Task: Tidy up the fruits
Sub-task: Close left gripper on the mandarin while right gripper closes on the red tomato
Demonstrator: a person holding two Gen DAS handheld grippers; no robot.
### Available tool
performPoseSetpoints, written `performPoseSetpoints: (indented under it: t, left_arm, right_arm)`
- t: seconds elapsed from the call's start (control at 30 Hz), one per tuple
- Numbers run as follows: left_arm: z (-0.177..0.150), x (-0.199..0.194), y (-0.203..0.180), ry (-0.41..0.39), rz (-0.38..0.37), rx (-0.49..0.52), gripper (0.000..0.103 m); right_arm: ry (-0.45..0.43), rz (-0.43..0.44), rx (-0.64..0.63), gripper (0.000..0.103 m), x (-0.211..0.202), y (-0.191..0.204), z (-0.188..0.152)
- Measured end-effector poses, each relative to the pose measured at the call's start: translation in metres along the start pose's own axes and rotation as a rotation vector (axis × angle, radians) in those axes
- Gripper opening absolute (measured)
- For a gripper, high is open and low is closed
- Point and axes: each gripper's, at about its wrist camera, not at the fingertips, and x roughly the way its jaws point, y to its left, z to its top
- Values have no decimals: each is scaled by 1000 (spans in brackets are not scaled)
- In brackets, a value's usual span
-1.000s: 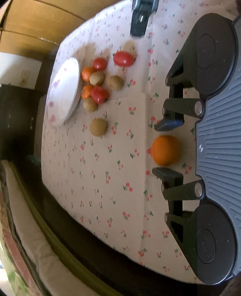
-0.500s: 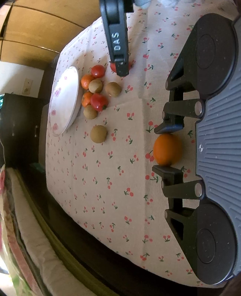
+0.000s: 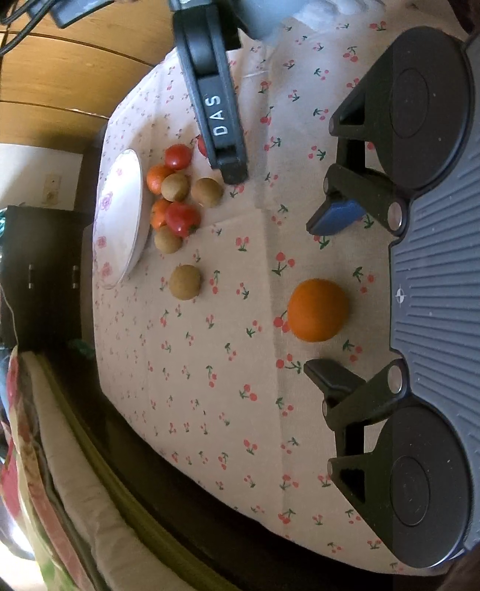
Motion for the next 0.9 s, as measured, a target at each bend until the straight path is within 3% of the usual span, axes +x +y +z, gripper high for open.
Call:
performPoseSetpoints:
  t: [0.1, 0.27, 0.33, 0.43, 0.57, 0.9]
  left_arm:
    - [0, 0, -1, -2, -1, 5, 79]
    - [1, -1, -1, -1, -9, 4, 73]
    - [2, -3, -1, -4, -30, 8, 62]
    - [3, -2, -1, -5, -39, 0, 55]
    - [4, -3, 2, -8, -59, -13, 44]
    - [7, -3, 2, 0, -66, -35, 43]
  right_arm:
    - [-5, -4, -9, 92, 0, 2, 0]
    - [-26, -68, -27, 56, -5, -1, -1]
    - [-33, -62, -19, 46, -7, -5, -1]
    - [-36, -73, -37, 32, -8, -5, -2]
    - [-33, -73, -51, 31, -9, -4, -2]
    - [-41, -58, -52, 31, -27, -11, -7]
